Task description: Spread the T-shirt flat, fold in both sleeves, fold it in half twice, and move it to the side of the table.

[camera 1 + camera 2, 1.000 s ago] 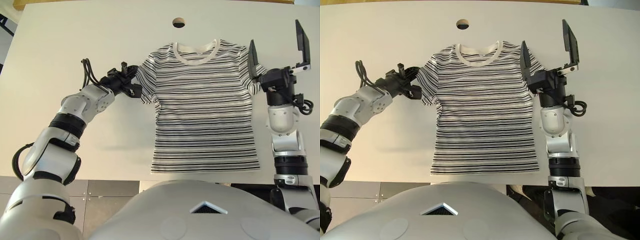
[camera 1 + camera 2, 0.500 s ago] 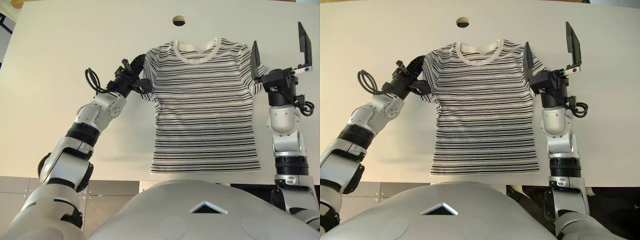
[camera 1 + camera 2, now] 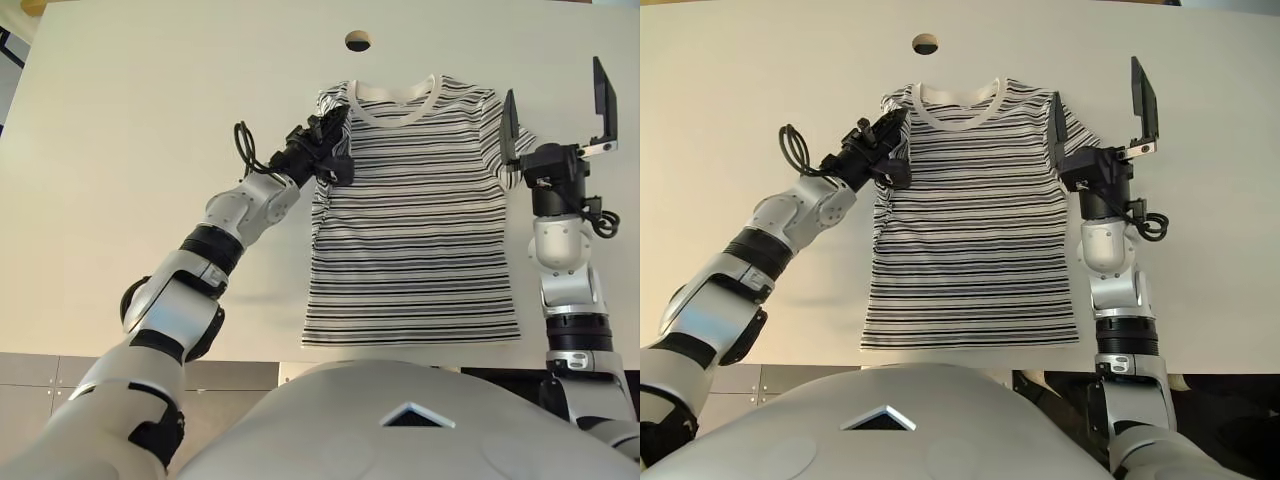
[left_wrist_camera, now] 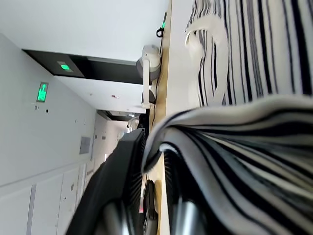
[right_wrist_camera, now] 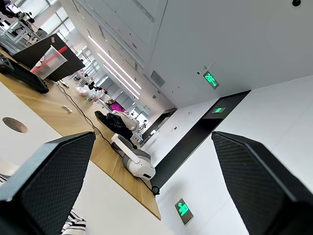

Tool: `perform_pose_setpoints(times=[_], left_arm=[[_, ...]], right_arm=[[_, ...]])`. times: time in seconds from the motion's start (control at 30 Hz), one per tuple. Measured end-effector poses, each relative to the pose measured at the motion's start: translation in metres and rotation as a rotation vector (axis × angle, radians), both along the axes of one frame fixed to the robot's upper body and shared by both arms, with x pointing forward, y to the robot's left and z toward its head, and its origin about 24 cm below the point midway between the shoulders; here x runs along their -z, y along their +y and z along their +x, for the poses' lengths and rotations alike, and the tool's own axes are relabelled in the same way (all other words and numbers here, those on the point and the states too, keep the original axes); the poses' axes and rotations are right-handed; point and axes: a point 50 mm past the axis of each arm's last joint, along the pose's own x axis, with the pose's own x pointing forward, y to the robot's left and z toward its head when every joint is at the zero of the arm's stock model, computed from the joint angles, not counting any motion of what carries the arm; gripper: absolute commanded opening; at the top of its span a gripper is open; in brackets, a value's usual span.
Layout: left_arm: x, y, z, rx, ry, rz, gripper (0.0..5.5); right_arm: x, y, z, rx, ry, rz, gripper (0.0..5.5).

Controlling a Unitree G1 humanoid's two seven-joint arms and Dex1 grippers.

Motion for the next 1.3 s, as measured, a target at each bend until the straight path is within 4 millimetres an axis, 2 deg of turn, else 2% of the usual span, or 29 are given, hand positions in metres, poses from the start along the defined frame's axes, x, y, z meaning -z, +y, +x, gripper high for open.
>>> perform_pose_setpoints(times=[0.17,0.23,0.33,0.47,0.5,0.53,0.63,0.73,0.83,0.93,1.3], left_arm=[[0.005,-0.003,-0.001,0.008,0.035,-0.006,2.02],[0.0,-0.004,0.0,0.005,0.03,-0.045,2.29],[-0.015,-0.004,0.002,0.004,-0.004,-0.138,2.81],[-0.04,0.006,0.002,-0.062,-0.092,-0.366,2.86],[-0.053,0.014,0.003,-0.092,-0.138,-0.448,2.86],[-0.059,0.021,0.002,-0.113,-0.16,-0.491,2.86],[-0.065,0.038,-0.01,-0.161,-0.19,-0.589,2.86],[-0.061,0.046,-0.026,-0.192,-0.184,-0.638,2.86],[-0.063,0.054,-0.033,-0.214,-0.193,-0.673,2.86],[-0.065,0.06,-0.037,-0.232,-0.197,-0.694,2.86],[-0.06,0.048,-0.041,-0.166,-0.132,-0.662,2.86]], right_arm=[[0.004,-0.002,0.0,0.015,0.011,0.005,4.41],[0.006,-0.004,0.001,0.025,0.02,0.002,4.41],[0.004,-0.017,0.01,0.07,0.031,-0.059,4.41],[-0.012,-0.057,0.032,0.173,0.062,-0.234,4.41],[-0.02,-0.077,0.043,0.23,0.09,-0.319,4.41],[-0.026,-0.086,0.053,0.253,0.115,-0.382,4.41],[-0.016,-0.106,0.076,0.313,0.302,-0.617,4.41],[0.003,-0.116,0.079,0.3,0.489,-0.786,4.41],[0.023,-0.122,0.071,0.255,0.634,-0.869,4.41],[0.036,-0.117,0.068,0.216,0.69,-0.923,4.41],[0.045,-0.088,0.074,0.07,0.561,-1.046,4.41]])
